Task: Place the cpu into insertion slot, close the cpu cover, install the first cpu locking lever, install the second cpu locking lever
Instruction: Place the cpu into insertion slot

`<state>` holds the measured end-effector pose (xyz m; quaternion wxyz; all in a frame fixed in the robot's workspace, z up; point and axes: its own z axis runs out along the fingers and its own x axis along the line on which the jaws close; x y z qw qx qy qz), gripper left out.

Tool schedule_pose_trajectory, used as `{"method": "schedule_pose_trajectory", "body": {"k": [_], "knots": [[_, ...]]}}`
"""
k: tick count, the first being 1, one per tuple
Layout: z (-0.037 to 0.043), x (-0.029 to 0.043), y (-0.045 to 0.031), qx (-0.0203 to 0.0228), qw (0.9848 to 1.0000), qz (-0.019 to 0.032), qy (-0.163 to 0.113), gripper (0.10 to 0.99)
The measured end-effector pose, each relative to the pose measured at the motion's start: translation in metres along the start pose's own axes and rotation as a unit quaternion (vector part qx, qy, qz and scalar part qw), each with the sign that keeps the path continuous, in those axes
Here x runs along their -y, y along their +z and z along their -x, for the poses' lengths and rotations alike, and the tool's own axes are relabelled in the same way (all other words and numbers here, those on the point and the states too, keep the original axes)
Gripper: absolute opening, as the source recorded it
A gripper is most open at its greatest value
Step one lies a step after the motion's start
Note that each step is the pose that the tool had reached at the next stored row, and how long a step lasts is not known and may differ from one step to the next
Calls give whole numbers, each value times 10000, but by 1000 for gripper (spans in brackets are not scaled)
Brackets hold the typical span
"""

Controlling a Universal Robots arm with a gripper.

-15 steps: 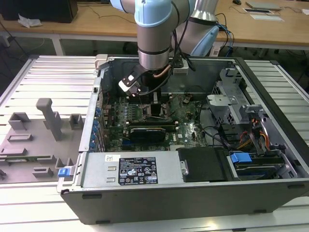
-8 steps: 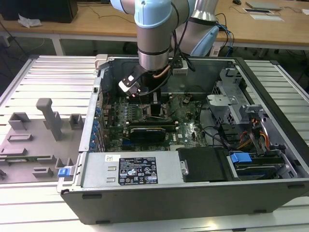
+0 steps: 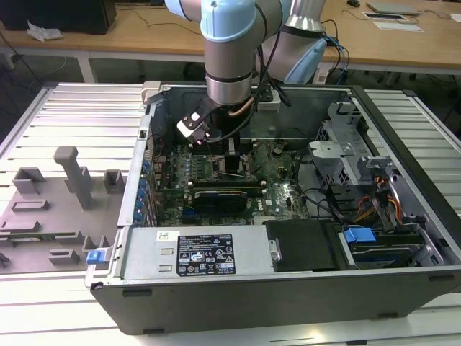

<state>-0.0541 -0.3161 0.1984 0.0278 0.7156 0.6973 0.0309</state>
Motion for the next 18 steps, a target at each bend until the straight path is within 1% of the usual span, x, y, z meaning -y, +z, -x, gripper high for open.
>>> {"method": "schedule_pose_trajectory", "body": {"k": [2, 3, 7, 10, 11, 13, 15, 17, 18], "knots": [[0, 0, 0, 0, 10000, 0, 0, 553], [0, 0, 0, 0, 10000, 0, 0, 616], [0, 0, 1, 2, 10000, 0, 0, 616], [-1, -1, -20, 4, 10000, 1, 0, 616], [-1, -1, -21, 18, 10000, 1, -1, 616], [-2, -1, -22, 82, 10000, 2, -7, 616], [-8, -1, -21, 128, 9999, 3, -11, 616], [-11, -2, -28, 133, 9999, 3, -12, 616], [-13, -3, -45, 132, 9999, 4, -11, 616]]}}
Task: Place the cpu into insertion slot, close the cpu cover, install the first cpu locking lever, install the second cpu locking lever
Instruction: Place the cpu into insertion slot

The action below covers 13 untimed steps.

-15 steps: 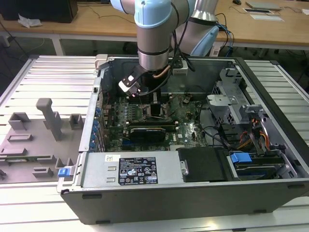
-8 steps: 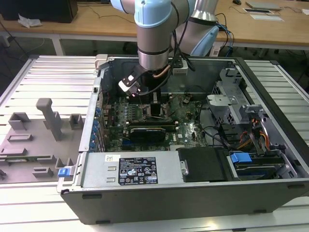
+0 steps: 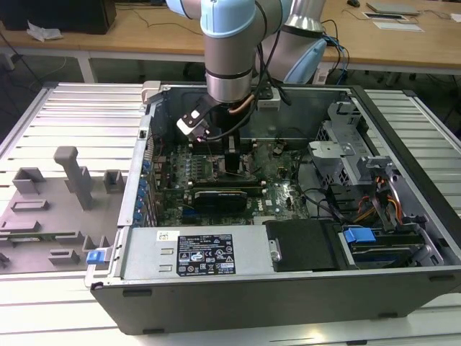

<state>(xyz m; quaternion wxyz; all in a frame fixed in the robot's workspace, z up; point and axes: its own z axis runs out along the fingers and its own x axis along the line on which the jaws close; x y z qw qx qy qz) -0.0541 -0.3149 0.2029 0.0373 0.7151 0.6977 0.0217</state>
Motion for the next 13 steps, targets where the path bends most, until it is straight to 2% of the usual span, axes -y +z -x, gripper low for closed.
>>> {"method": "schedule_pose_trajectory", "body": {"k": [3, 9, 10, 12, 13], "knots": [[0, -4, -45, 0, 10000, 0, 0, 616], [0, -4, -47, 0, 10000, 0, 1, 600], [0, -4, -48, 0, 10000, 0, 0, 471], [0, -4, -48, 0, 10000, 0, 0, 349], [1, -4, -48, 0, 10000, 0, 0, 349]]}}
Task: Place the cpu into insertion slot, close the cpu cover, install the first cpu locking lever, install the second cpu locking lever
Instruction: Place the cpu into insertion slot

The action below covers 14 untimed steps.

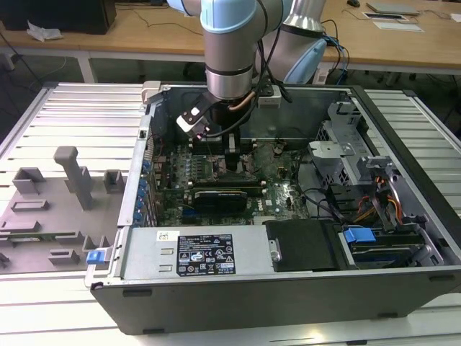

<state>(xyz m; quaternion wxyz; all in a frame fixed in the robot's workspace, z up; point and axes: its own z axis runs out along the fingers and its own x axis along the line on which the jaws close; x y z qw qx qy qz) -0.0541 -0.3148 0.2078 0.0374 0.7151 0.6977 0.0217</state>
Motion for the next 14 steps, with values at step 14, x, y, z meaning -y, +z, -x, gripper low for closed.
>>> {"method": "schedule_pose_trajectory", "body": {"k": [14], "knots": [[-1, 3, 26, -74, 10000, -3, 6, 106]]}}
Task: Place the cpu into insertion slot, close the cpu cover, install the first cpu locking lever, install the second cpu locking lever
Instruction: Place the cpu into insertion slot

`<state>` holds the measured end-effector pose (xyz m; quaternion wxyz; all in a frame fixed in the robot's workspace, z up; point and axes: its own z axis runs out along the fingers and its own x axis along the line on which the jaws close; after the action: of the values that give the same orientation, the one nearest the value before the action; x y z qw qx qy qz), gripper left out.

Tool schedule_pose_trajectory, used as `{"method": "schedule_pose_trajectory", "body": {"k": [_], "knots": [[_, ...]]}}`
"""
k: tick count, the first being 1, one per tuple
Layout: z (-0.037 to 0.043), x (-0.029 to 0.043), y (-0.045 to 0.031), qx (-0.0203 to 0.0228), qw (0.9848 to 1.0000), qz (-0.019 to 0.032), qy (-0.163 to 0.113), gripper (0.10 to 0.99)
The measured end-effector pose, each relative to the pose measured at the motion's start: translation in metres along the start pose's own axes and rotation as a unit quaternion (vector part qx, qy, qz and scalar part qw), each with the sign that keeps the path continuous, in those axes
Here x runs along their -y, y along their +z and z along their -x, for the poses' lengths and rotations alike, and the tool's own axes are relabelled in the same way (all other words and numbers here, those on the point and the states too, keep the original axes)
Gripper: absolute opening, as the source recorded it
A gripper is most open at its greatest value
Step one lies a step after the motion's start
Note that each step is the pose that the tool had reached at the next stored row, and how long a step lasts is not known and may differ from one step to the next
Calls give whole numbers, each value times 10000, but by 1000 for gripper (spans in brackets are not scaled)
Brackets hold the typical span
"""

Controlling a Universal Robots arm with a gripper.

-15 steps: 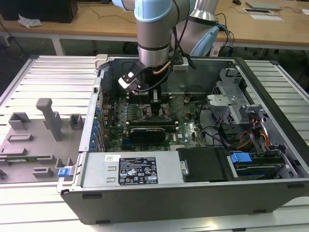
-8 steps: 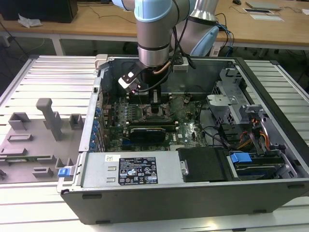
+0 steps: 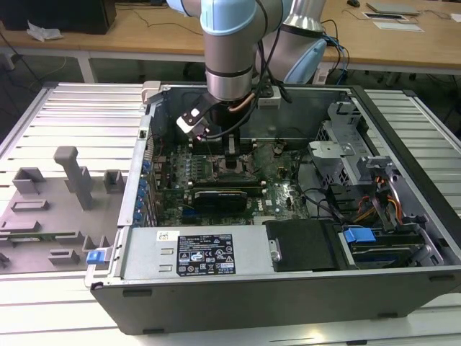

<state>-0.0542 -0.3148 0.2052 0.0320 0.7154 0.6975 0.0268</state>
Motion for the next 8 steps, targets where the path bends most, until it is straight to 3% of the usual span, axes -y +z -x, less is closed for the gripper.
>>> {"method": "schedule_pose_trajectory", "body": {"k": [8], "knots": [[-1, 1, 17, -16, 10000, 0, 2, 106]]}}
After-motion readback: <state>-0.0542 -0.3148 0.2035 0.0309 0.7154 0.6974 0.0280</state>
